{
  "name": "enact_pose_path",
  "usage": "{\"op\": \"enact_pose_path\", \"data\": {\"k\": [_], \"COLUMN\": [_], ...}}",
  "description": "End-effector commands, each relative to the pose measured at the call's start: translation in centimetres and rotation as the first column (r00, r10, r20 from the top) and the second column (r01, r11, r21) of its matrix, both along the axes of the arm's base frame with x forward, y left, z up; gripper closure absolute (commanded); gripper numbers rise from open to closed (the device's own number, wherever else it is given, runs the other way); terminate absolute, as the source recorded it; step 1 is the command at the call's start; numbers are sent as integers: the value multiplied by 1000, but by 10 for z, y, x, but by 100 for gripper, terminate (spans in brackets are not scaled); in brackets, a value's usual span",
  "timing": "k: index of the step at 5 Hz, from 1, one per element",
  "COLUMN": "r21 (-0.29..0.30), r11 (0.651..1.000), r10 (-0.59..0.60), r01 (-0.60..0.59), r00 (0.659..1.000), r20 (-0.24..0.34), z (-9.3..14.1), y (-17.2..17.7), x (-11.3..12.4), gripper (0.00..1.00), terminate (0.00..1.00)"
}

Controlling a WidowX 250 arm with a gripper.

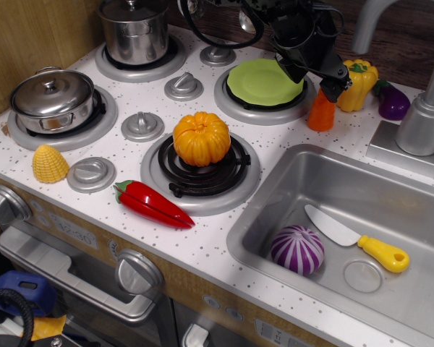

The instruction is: Put carrot on plate

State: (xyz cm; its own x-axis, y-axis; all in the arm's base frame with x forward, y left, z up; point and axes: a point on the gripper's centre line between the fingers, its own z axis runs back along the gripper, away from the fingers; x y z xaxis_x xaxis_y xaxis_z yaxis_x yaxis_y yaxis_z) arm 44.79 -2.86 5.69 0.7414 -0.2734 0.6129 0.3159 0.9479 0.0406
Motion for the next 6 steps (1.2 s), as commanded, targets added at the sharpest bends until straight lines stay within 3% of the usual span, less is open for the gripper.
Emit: {"op": "enact_pose_path", "data": {"k": [1, 4, 5, 6], "r21": [0, -64, -62, -49], "r11": [1000, 998, 998, 999], "r10": [0, -5, 6, 14], "r01": [0, 6, -5, -13], "r00": [1000, 1000, 1000, 1000], "r20": [0, 24, 17, 7], "z": [0, -16, -14, -6], "y": [0, -7, -11, -13], "x": [0, 13, 14, 12], "gripper": [0, 0, 100, 100], "terminate": [0, 0, 0, 0]}}
